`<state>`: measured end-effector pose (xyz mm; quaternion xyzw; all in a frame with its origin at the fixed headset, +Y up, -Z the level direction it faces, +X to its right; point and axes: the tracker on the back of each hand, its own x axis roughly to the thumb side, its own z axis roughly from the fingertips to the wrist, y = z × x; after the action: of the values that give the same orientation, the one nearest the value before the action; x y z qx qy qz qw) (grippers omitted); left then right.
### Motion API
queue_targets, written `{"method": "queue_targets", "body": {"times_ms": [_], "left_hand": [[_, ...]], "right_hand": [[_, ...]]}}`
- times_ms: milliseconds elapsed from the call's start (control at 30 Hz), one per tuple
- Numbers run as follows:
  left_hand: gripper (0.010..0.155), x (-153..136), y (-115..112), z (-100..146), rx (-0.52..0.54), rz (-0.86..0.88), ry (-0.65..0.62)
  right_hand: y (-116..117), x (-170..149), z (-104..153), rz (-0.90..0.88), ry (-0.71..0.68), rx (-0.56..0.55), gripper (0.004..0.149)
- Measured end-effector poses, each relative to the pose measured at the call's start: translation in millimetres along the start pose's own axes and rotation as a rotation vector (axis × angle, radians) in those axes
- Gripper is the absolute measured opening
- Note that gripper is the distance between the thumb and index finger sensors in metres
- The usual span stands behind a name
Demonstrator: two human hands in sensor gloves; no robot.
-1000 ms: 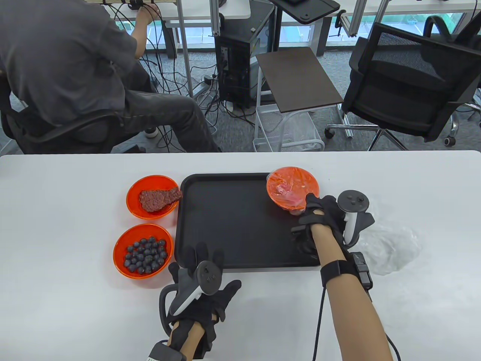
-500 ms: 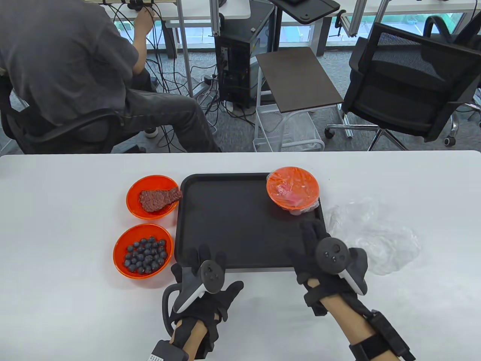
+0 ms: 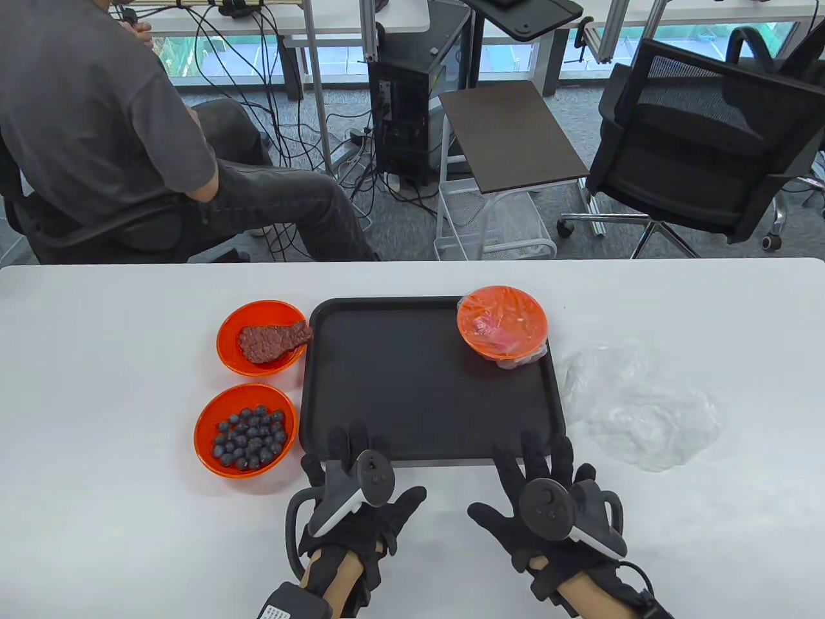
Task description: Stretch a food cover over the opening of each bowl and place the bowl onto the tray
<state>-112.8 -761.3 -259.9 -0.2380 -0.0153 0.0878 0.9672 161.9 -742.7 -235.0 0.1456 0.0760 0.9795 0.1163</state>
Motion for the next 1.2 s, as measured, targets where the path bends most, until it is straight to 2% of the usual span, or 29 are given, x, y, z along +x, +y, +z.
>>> {"method": "queue_targets", "body": {"times_ms": [267, 500, 600, 767, 900, 967, 1067, 1200], "left_hand": [[0.101, -5.4, 11.2, 2.9, 0.029, 0.027, 0.018], [0.100, -32.7, 53.5, 8.1, 0.122, 0.093, 0.099], [0.100, -54.4, 71.2, 5.4, 0.144, 0.103, 0.155], [0.099, -102.5, 98.6, 0.7, 0.274, 0.129, 0.267], [0.096, -151.1, 115.2, -5.6, 0.300, 0.251, 0.337], [0.093, -170.5, 119.3, -7.9, 0.341, 0.280, 0.369], [0.088, -192.8, 122.8, -11.5, 0.406, 0.165, 0.431], [0.080, -213.1, 119.5, -18.2, 0.435, 0.243, 0.452]], "right_hand": [[-1.1, 1.2, -2.2, -0.029, -0.019, 0.003, 0.097], [0.1, 1.4, -3.7, -0.041, -0.021, 0.023, 0.096], [0.3, 2.0, -3.9, -0.037, -0.023, 0.029, 0.097], [-0.1, 0.1, -4.6, -0.050, -0.022, 0.026, 0.097], [-0.3, -1.9, -5.1, -0.070, -0.018, 0.031, 0.096], [-0.7, -2.2, -5.3, -0.072, -0.017, 0.031, 0.096], [-1.3, -1.9, -5.5, -0.080, -0.017, 0.028, 0.096], [-0.7, -1.8, -5.8, -0.078, -0.017, 0.031, 0.096]]}}
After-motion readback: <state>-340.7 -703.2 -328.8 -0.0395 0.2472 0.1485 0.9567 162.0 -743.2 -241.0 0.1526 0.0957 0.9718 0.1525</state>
